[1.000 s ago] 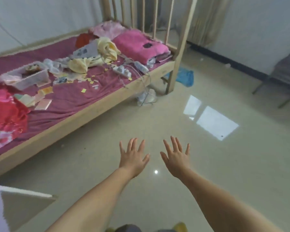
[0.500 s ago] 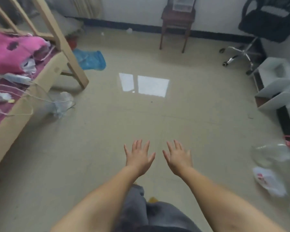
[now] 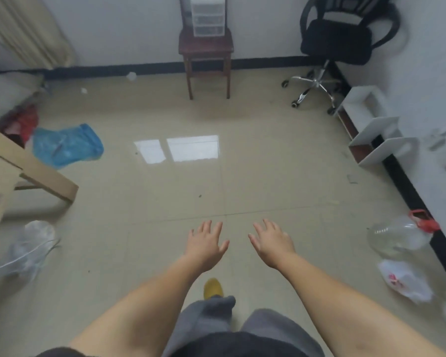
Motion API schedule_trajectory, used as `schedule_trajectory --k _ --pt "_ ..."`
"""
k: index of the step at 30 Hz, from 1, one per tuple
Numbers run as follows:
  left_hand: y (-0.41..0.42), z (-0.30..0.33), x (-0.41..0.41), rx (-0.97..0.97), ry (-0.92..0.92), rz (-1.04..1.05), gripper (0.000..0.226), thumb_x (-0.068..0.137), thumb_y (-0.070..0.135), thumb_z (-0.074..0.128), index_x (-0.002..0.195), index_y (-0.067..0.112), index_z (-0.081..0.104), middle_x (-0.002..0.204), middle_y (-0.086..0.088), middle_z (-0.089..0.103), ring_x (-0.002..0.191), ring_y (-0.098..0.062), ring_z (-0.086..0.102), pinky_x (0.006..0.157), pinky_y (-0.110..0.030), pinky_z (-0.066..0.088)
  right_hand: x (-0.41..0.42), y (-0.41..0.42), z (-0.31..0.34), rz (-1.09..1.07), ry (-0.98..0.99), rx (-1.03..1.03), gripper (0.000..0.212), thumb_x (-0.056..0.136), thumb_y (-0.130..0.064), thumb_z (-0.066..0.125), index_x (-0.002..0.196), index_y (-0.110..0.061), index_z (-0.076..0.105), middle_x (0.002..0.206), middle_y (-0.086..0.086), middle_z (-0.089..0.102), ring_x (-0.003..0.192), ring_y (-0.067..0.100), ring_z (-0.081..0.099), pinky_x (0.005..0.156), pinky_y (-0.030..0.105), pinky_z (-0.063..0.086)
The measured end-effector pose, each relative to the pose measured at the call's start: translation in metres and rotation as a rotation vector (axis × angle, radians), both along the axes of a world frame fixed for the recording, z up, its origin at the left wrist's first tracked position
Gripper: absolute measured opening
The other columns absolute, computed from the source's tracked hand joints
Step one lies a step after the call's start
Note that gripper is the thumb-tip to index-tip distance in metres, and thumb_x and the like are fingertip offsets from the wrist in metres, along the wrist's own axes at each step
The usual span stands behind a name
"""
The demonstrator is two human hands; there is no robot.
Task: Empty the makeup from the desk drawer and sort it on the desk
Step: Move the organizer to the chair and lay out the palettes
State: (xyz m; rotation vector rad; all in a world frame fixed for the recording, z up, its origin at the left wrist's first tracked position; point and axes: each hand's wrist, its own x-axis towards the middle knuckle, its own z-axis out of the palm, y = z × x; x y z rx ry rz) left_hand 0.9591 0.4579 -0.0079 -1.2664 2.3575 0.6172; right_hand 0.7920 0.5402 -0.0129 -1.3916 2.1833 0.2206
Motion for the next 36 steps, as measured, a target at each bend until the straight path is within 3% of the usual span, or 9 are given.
schedule_trajectory --k 12,22,29,36 --pt "-0.213 -0.003 -0.138 -0.036 0.001 -0.092 0.056 0.098 0.048 0.026 0.147 0.020 0.022 0.152 -0.010 0.025 0.140 -0.026 0.023 0.111 -0.042 0.021 -0.134 -0.204 0.007 -0.024 0.022 0.007 0.049 0.100 -0.046 0.026 0.140 -0.020 0.035 0.150 0.010 0.028 0.137 0.027 0.029 0.103 0.042 0.032" --pt "-0.402 0.016 -0.282 -0.050 0.069 0.084 0.051 0.099 0.046 0.027 0.142 0.018 0.031 0.142 -0.007 0.041 0.131 -0.024 0.036 0.104 -0.037 0.031 -0.309 -0.414 0.027 0.093 0.087 -0.005 0.046 0.100 -0.046 0.025 0.133 -0.017 0.041 0.143 0.010 0.036 0.131 0.029 0.035 0.100 0.041 0.035" --pt "-0.537 0.005 -0.328 -0.040 0.032 0.138 0.051 0.099 0.047 0.027 0.140 0.017 0.034 0.137 -0.008 0.045 0.127 -0.027 0.041 0.103 -0.039 0.034 -0.353 -0.552 0.012 0.154 0.062 0.017 0.047 0.100 -0.046 0.025 0.134 -0.017 0.039 0.140 0.010 0.038 0.129 0.030 0.037 0.099 0.041 0.035" --pt "-0.726 0.003 -0.368 -0.105 0.034 0.076 0.052 0.098 0.048 0.027 0.141 0.019 0.031 0.137 -0.007 0.045 0.128 -0.026 0.040 0.102 -0.039 0.032 -0.396 -0.733 0.016 0.111 0.072 -0.025 0.047 0.100 -0.046 0.024 0.138 -0.020 0.035 0.144 0.008 0.033 0.131 0.028 0.034 0.100 0.040 0.034"
